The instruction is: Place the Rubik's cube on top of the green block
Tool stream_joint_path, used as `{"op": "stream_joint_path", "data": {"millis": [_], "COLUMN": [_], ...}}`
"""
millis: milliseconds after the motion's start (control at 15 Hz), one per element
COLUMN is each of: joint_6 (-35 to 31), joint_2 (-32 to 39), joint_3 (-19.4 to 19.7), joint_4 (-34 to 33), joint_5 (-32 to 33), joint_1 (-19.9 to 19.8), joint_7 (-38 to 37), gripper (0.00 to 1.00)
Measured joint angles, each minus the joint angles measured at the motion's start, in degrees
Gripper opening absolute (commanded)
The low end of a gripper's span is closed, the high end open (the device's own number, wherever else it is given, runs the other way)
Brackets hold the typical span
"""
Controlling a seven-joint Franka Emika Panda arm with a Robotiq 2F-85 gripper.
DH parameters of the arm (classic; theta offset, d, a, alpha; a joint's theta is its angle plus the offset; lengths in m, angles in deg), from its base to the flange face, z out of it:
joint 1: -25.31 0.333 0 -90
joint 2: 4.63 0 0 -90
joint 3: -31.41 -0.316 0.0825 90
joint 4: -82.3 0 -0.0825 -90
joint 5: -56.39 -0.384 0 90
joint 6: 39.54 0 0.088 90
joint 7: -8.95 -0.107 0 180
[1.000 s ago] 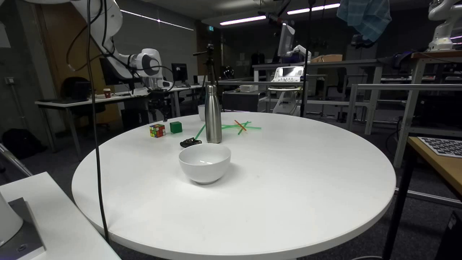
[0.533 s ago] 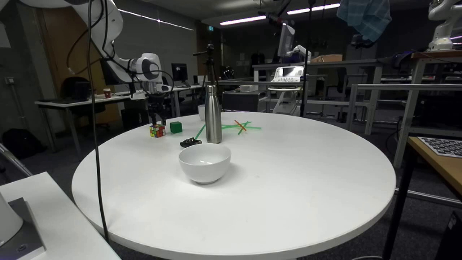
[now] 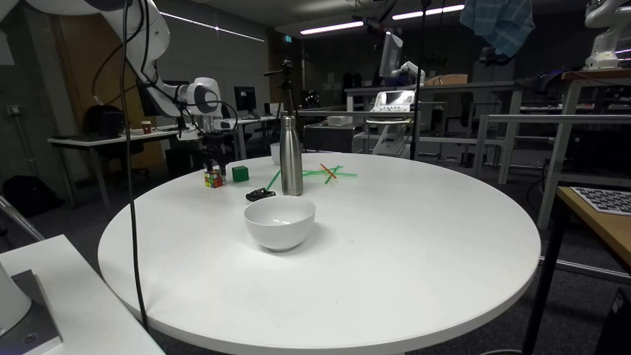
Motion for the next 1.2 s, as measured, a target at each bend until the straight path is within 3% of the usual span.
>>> {"op": "stream_joint_path", "data": {"millis": [333,1200], "joint_6": [0.12,2.14], "joint_2": [0.01,0.01], "joint_3": [0.00,0.95], "joint_4": [0.00,-2.38], "joint_5": [-0.01,0.16], "joint_1": [0.02,1.56], "joint_7": [0.00,-0.01], "gripper": [0.35,0.34]}}
